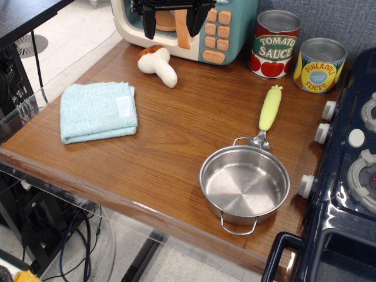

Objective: Move the plate from the bottom right of the table to the top middle of the table.

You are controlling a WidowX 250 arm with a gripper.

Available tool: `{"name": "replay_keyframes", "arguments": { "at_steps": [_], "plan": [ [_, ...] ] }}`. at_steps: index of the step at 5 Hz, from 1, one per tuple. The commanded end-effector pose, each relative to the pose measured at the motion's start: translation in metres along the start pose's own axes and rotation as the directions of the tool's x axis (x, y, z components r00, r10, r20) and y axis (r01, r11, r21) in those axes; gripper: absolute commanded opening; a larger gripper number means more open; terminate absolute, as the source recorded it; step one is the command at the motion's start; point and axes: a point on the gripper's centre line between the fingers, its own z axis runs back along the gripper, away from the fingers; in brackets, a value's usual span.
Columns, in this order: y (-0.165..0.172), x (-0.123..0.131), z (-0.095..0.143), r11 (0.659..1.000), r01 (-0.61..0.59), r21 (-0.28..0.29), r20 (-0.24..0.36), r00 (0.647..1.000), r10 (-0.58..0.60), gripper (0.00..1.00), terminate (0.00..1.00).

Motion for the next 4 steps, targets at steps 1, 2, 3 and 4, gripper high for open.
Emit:
{"name": "replay_keyframes", "arguments": {
  "at_steps": [1,2,3,4],
  "plan": [
    [0.000,0.000,0.000,1.000,0.000,0.000,0.000,1.000,0.000,1.00,0.00],
    [0.004,-0.010,0.018,0.998,-0.016,-0.056,0.013,1.000,0.017,1.00,0.00],
    [0.009,-0.033,0.027,0.988,0.003,-0.156,-0.056,0.998,-0.012,1.00,0.00],
    [0.020,-0.058,0.032,0.972,0.057,-0.228,-0.093,0.992,-0.080,1.00,0.00]
  ]
}}
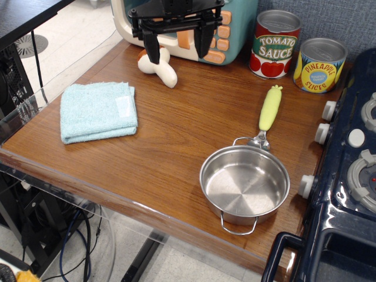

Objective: Move the plate from the bottom right of the table to the top middle of the table.

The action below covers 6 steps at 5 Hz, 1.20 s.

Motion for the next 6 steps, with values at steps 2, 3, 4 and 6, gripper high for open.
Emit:
{"name": "replay_keyframes", "arguments": {
  "at_steps": [2,3,4,6],
  "plan": [
    [0.022,-0.084,-0.009,0.957,0.193,-0.215,-0.093,0.972,-0.217,1.00,0.00],
    [0.019,-0.111,-0.039,0.928,0.306,-0.211,-0.140,0.930,-0.339,1.00,0.00],
    [0.011,-0.125,-0.054,0.893,0.321,-0.317,-0.193,0.900,-0.392,1.00,0.00],
    [-0.002,-0.136,-0.071,0.866,0.373,-0.334,-0.206,0.867,-0.453,1.00,0.00]
  ]
}}
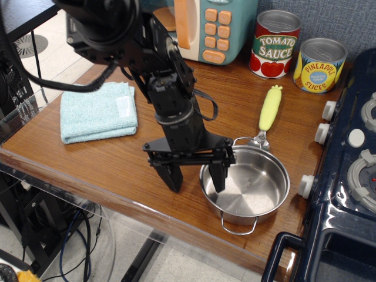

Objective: Move the plate from the bottom right of the table to the top middle of the table.

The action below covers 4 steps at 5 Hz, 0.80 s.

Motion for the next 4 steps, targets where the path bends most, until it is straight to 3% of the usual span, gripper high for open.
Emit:
{"name": "replay_keyframes", "arguments": {
  "at_steps": [1,4],
  "plan": [
    [-0.0070,0.0024,-0.0026,0.998,0.061,0.025,0.022,0.998,-0.061,0.00,0.00],
    [-0.0053,0.0024,0.0052,0.996,0.083,0.046,0.014,0.996,-0.083,0.00,0.00]
  ]
}}
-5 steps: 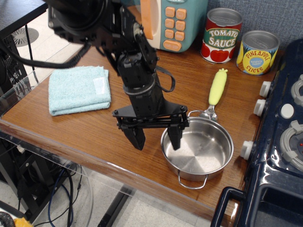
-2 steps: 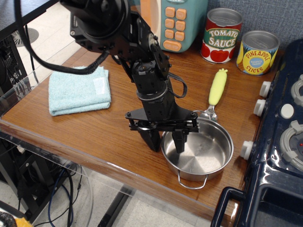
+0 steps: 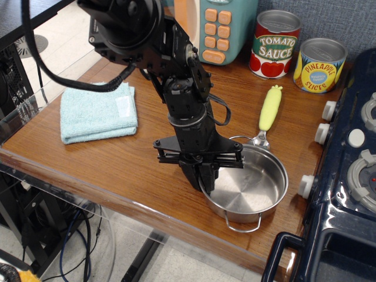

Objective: Move the plate from the bottom right of the table to the top middle of the table.

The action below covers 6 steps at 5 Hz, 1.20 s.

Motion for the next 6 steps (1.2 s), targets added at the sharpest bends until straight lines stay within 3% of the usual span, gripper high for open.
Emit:
{"name": "replay_keyframes", "arguments": {
  "at_steps": [1,3,5,6],
  "plan": [
    [0.007,-0.002,0.029,0.999,0.038,-0.022,0.027,0.999,-0.037,0.00,0.00],
    [0.044,-0.003,0.073,0.995,-0.081,-0.052,0.124,0.989,0.087,0.00,0.00],
    [0.055,0.056,0.091,0.977,-0.203,-0.071,0.234,0.948,0.214,0.00,0.00],
    [0.055,0.090,0.093,0.958,-0.283,-0.050,0.265,0.921,0.286,0.00,0.00]
  ]
}}
